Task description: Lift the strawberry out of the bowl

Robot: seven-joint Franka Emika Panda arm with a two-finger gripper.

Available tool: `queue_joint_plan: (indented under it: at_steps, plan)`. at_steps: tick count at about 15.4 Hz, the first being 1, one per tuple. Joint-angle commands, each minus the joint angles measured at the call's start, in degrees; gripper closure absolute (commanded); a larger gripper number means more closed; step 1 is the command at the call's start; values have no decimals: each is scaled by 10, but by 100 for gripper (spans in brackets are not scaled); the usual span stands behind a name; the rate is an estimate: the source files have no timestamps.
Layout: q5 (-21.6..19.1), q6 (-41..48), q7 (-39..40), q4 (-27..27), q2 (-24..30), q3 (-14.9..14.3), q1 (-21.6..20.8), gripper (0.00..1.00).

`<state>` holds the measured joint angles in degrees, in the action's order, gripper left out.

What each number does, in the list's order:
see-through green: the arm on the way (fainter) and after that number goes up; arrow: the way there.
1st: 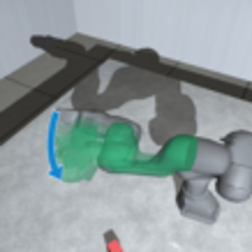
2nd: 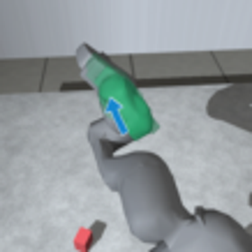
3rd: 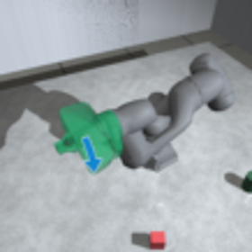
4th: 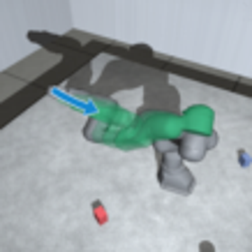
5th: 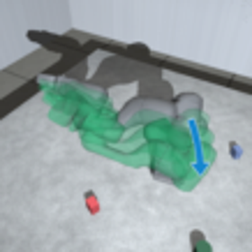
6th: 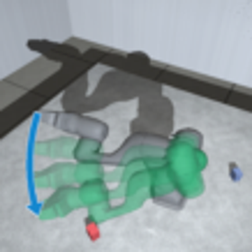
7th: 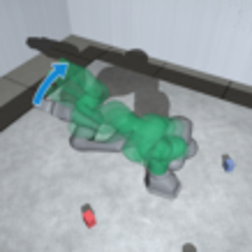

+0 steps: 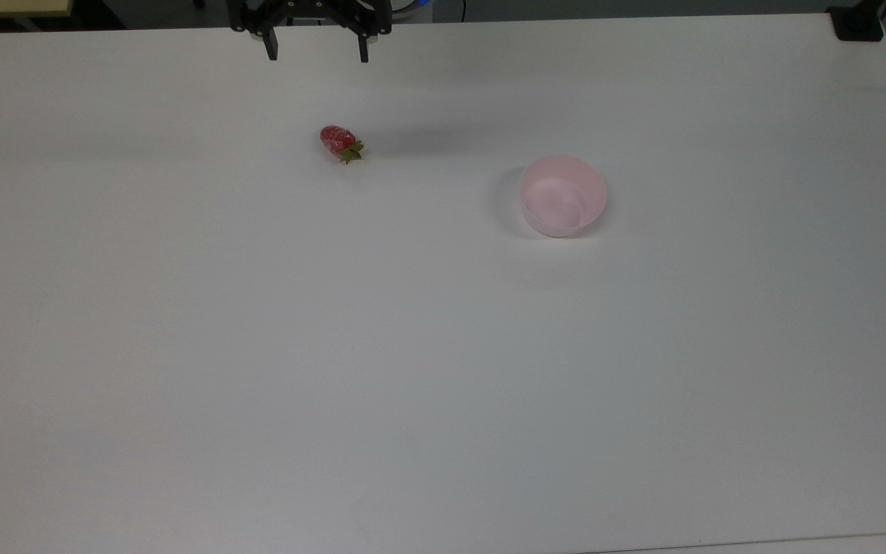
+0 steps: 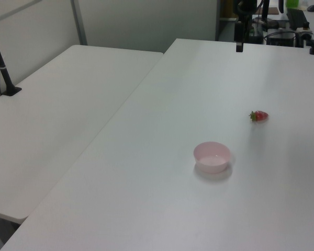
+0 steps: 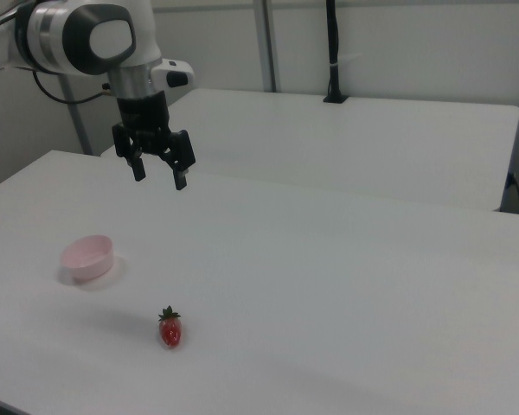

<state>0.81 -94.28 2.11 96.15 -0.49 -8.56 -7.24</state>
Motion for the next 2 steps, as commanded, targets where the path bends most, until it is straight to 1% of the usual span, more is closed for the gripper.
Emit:
queue_joint_plan:
  at_steps: [1,2]
  plan:
    - [-16,5,1,-20,-7,36,48,0]
    - [-16,5,2,-20,-6,38,55,0]
